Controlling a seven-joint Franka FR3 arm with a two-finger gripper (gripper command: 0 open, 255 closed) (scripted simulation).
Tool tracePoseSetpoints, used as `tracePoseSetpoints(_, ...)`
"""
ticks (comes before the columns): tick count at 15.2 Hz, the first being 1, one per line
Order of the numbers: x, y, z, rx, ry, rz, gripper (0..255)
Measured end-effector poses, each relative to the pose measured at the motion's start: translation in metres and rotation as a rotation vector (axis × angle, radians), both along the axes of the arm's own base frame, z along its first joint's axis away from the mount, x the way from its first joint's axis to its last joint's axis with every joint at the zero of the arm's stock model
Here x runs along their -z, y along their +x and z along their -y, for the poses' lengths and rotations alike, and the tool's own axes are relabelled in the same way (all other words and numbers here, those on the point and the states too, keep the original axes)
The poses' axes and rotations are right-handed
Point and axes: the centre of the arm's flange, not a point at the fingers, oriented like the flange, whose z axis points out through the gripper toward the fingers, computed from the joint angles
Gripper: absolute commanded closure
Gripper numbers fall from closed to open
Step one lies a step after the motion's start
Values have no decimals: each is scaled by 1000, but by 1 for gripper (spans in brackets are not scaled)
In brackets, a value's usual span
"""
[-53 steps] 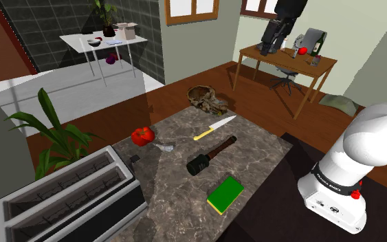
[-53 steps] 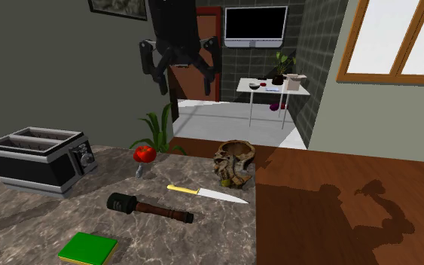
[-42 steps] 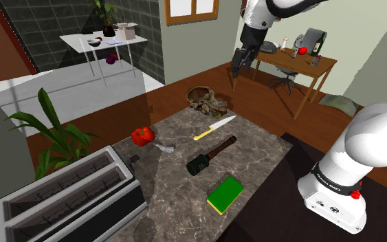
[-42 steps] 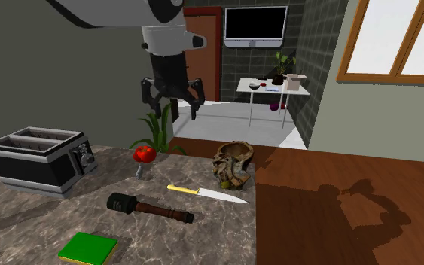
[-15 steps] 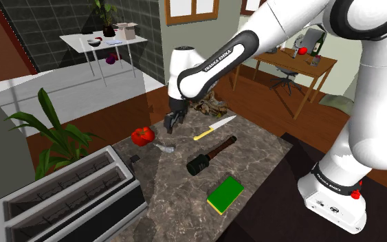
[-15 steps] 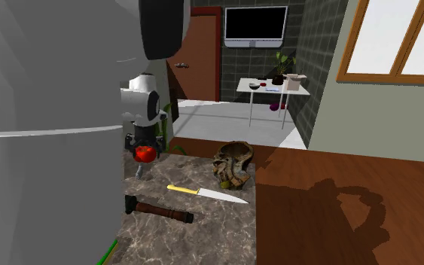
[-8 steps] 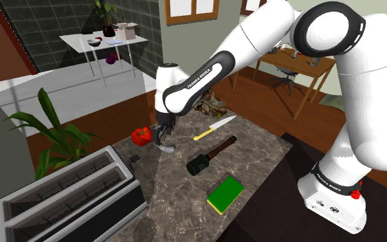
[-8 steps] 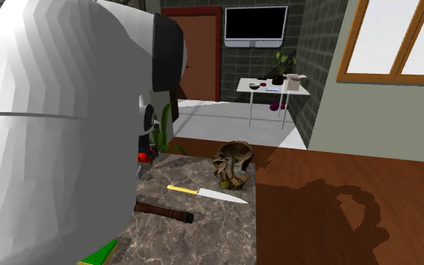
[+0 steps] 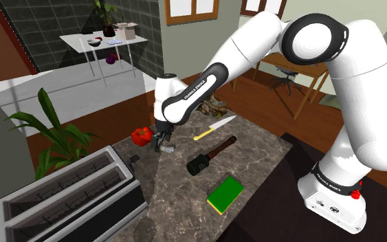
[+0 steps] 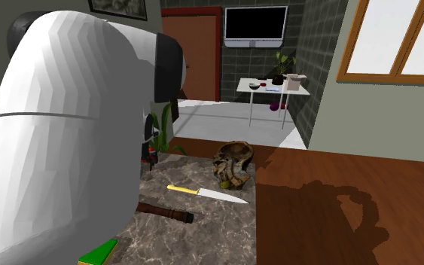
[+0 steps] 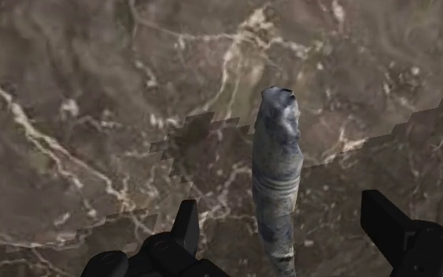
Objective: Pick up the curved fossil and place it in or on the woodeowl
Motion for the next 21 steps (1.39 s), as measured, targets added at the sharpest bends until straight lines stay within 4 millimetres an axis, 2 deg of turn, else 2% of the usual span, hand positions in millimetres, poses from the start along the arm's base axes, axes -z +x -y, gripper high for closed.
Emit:
tracePoseSetpoints(5, 2, 0, -1, 0, 0, 0, 0)
tracePoseSetpoints(6, 2, 0, -1, 0, 0, 0, 255)
tracePoseSetpoints(16, 2, 0, -1, 0, 0, 0, 255)
tracePoseSetpoints(21, -20, 1, -1, 0, 0, 1, 255)
